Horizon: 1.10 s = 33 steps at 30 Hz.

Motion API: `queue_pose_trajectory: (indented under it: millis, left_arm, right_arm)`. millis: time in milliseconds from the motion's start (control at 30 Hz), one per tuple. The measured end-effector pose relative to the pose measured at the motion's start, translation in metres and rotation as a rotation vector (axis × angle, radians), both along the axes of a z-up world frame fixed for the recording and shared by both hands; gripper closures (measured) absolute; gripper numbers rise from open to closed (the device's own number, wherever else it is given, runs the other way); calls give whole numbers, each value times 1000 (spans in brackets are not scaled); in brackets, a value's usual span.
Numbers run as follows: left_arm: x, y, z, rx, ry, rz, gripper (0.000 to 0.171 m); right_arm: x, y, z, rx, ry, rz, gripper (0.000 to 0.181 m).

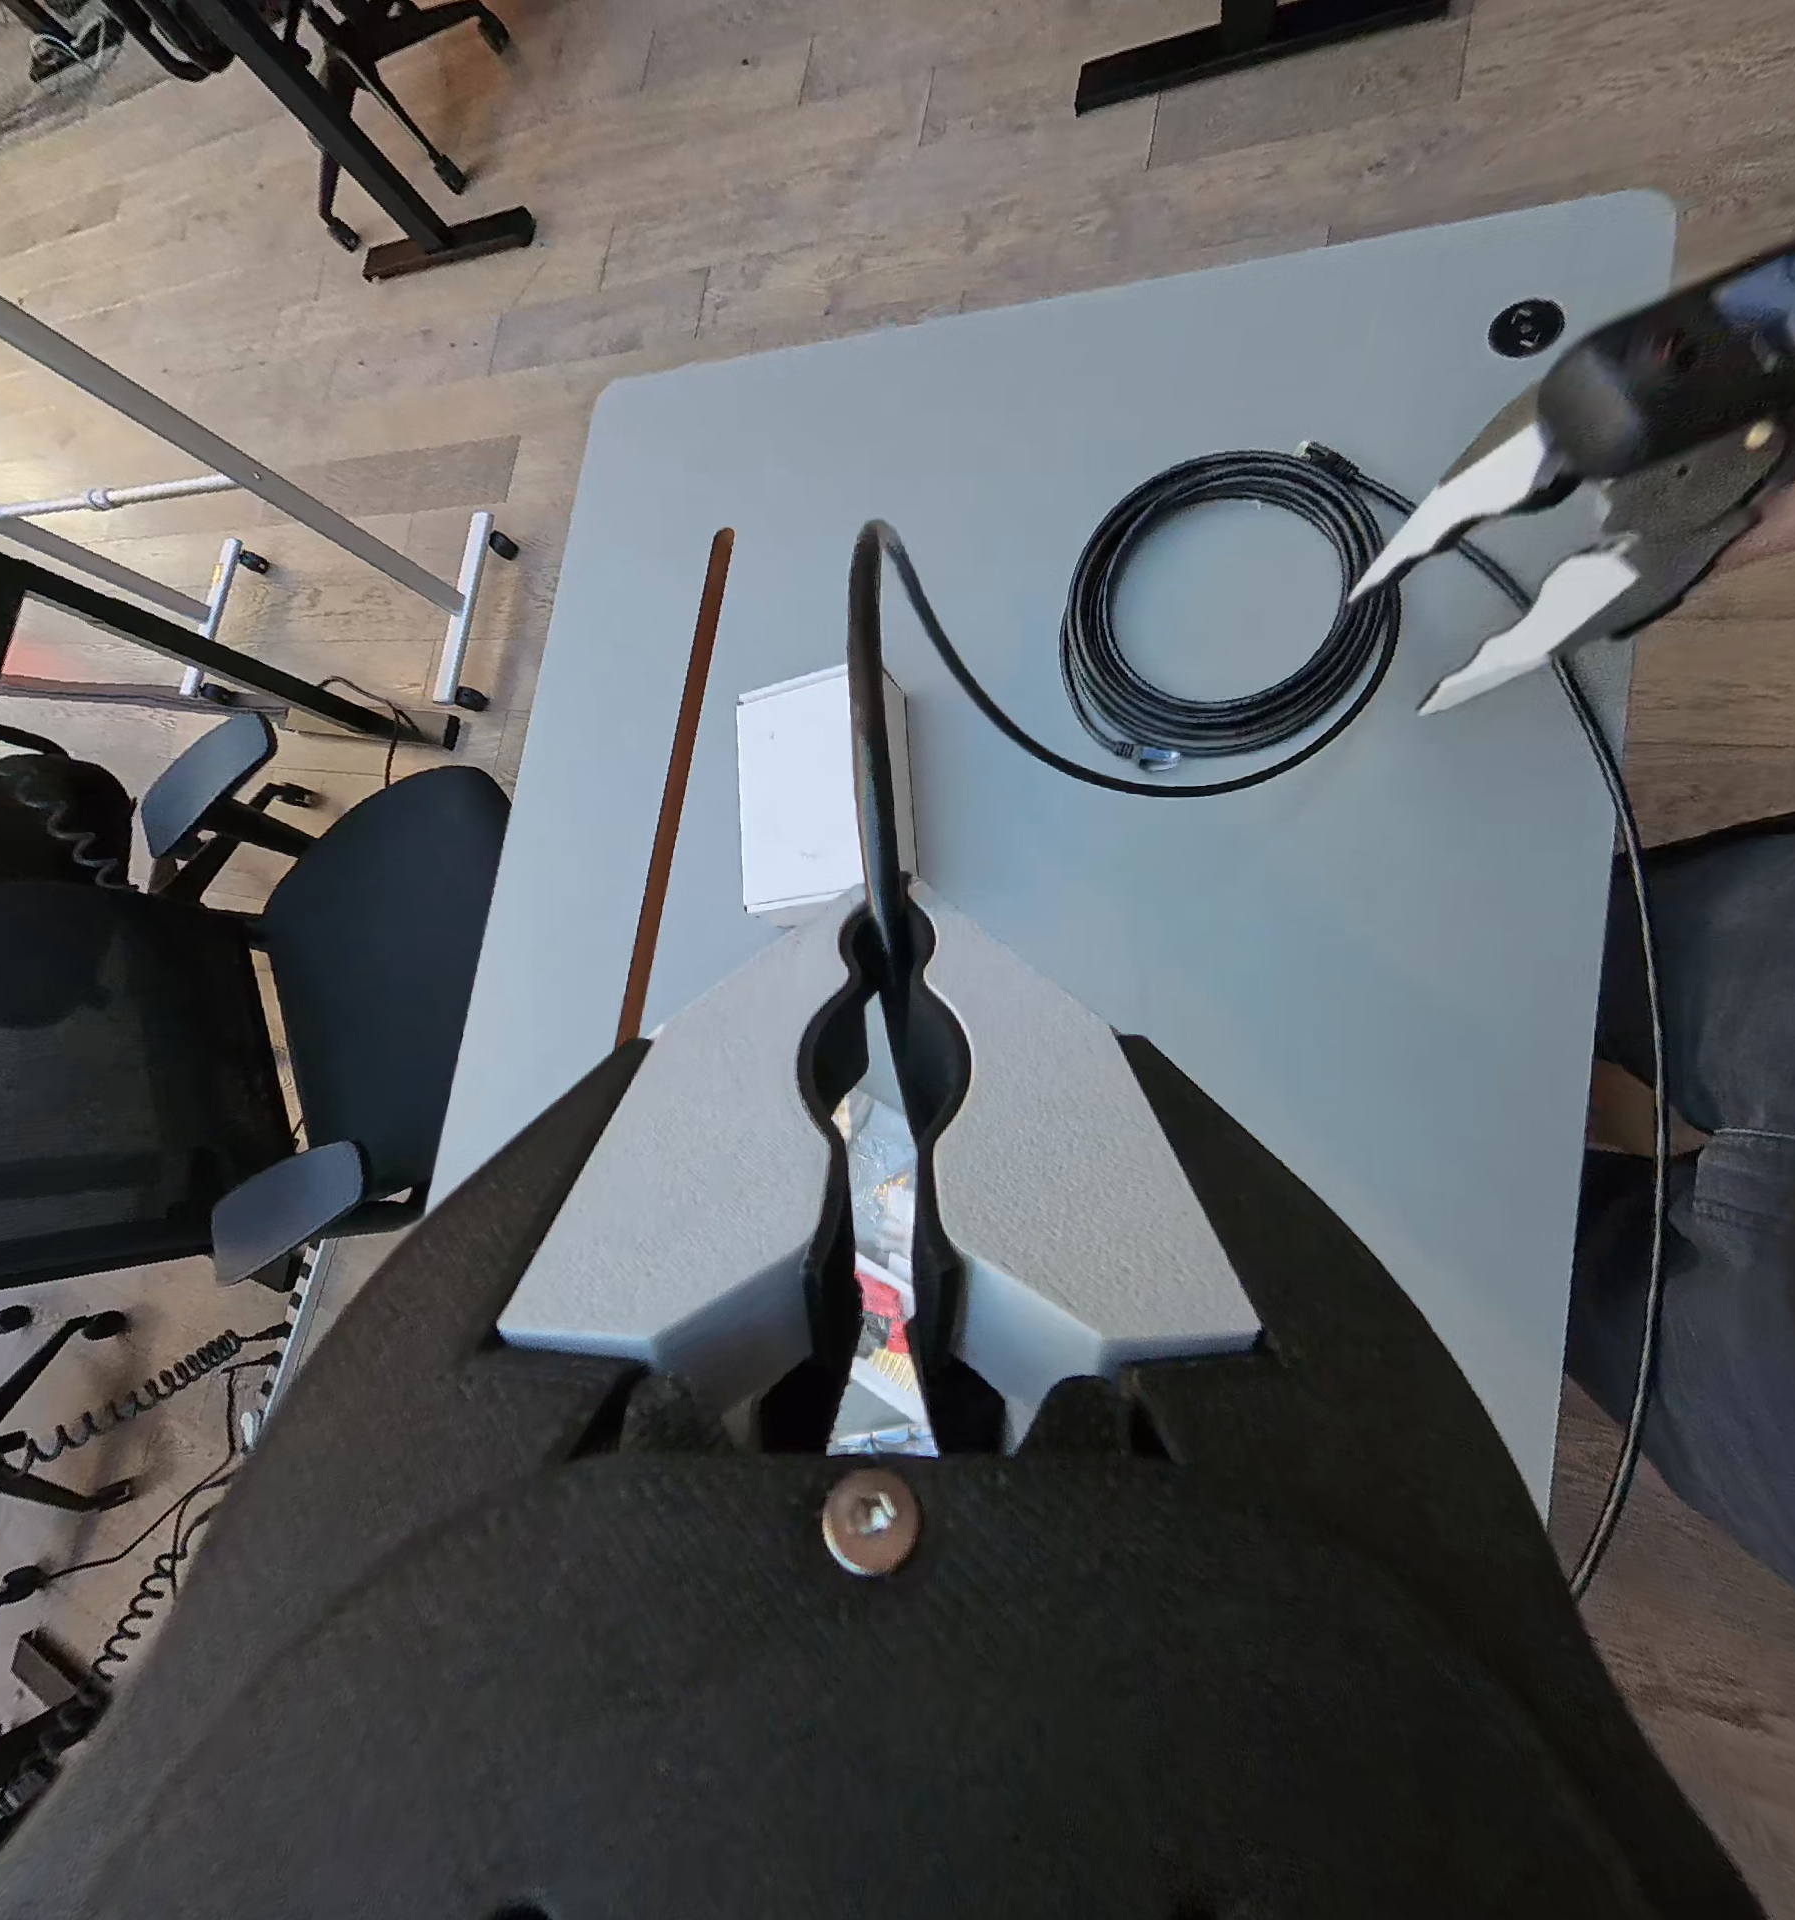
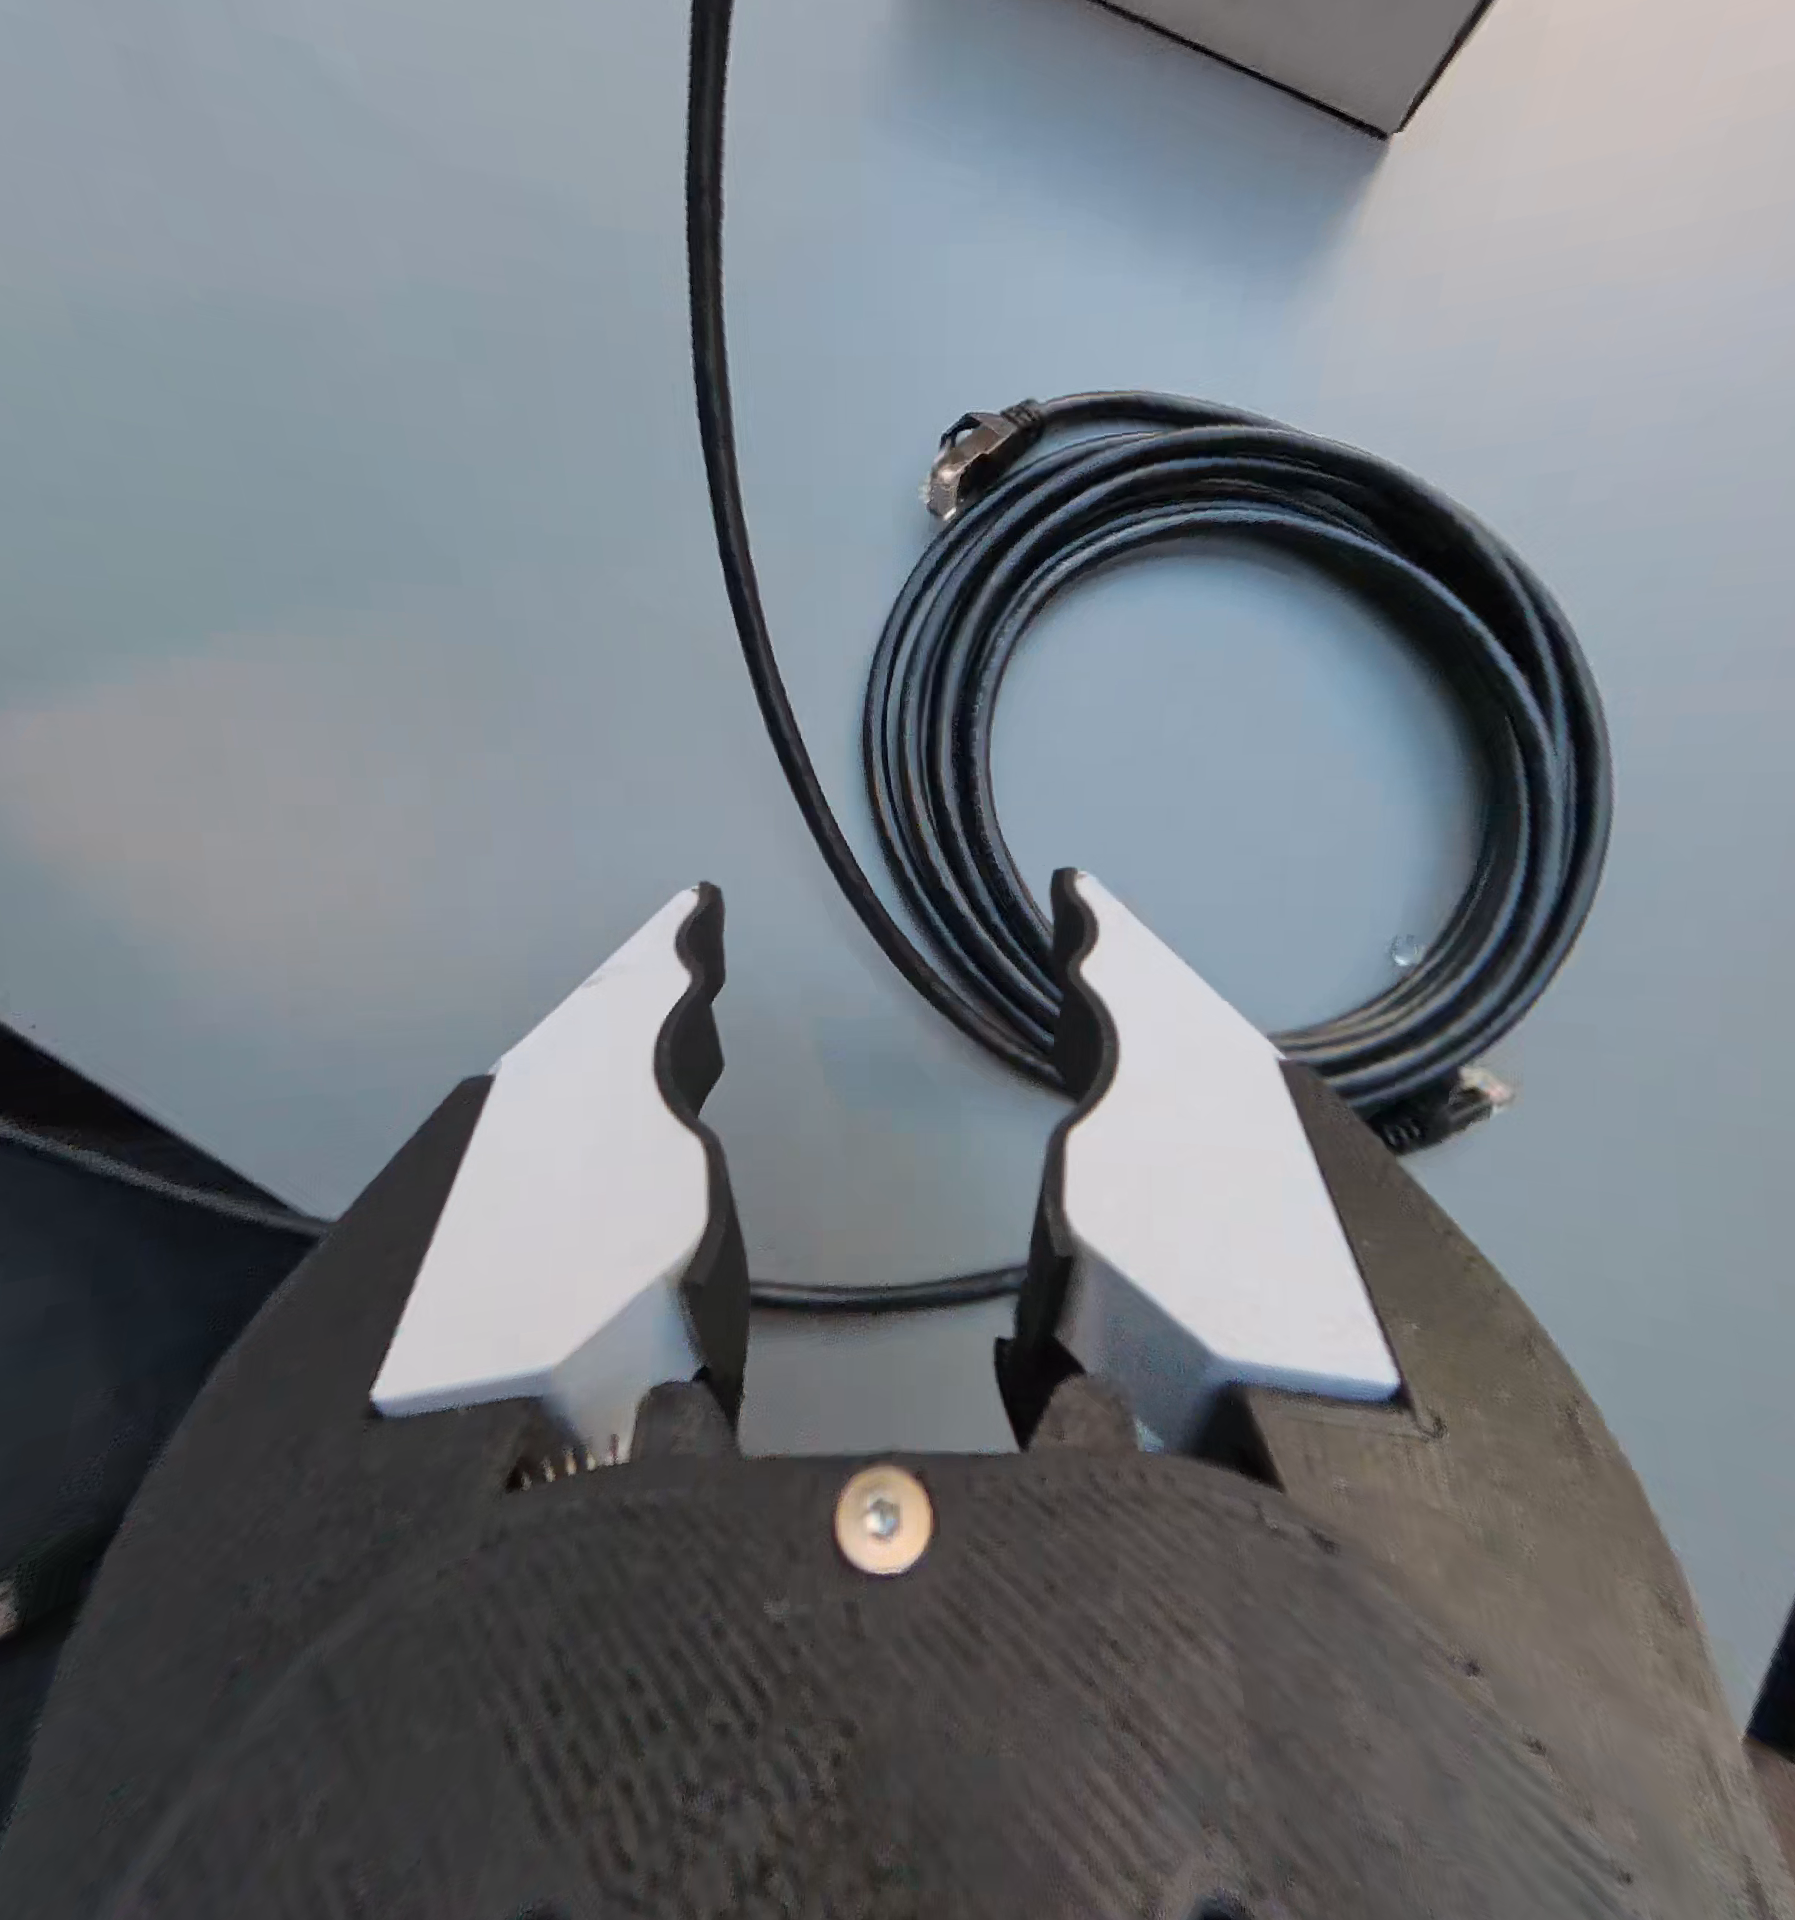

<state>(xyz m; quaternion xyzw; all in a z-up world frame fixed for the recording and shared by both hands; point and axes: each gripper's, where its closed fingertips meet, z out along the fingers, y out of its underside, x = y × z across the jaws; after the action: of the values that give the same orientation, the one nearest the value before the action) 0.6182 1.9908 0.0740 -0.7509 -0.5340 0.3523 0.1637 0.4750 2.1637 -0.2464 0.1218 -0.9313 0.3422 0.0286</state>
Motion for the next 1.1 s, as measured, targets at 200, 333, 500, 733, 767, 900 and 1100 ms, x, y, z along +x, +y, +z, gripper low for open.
queue_pose_trajectory:
  millis: [200, 333, 500, 733, 767, 900, 1100]
  left_arm:
    - [0, -4, 34, 19, 43, 29, 171]
    - [11, -16, 51, 7, 74, 73, 171]
    - [39, -40, 50, -10, 73, 172, 171]
    - [92, -58, 33, 74, 132, 307, 171]
    - [98, -55, 31, 100, 147, 310, 171]
    - [124, -39, 23, 174, 204, 301, 171]
    - [128, 17, -2, 360, 283, 175, 169]
  right_arm:
    - [-13, -25, -16, -20, 255, -12, 146]
    - [-37, -21, 11, -120, 265, -78, 181]
    - [-75, -18, 74, -231, 260, -132, 181]
    - [-135, -71, 193, -345, 227, -84, 181]
    - [-134, -82, 210, -359, 190, -45, 181]
    - [-127, -128, 300, -458, 145, 45, 181]
    - [-57, -203, 451, -591, 23, 292, 181]
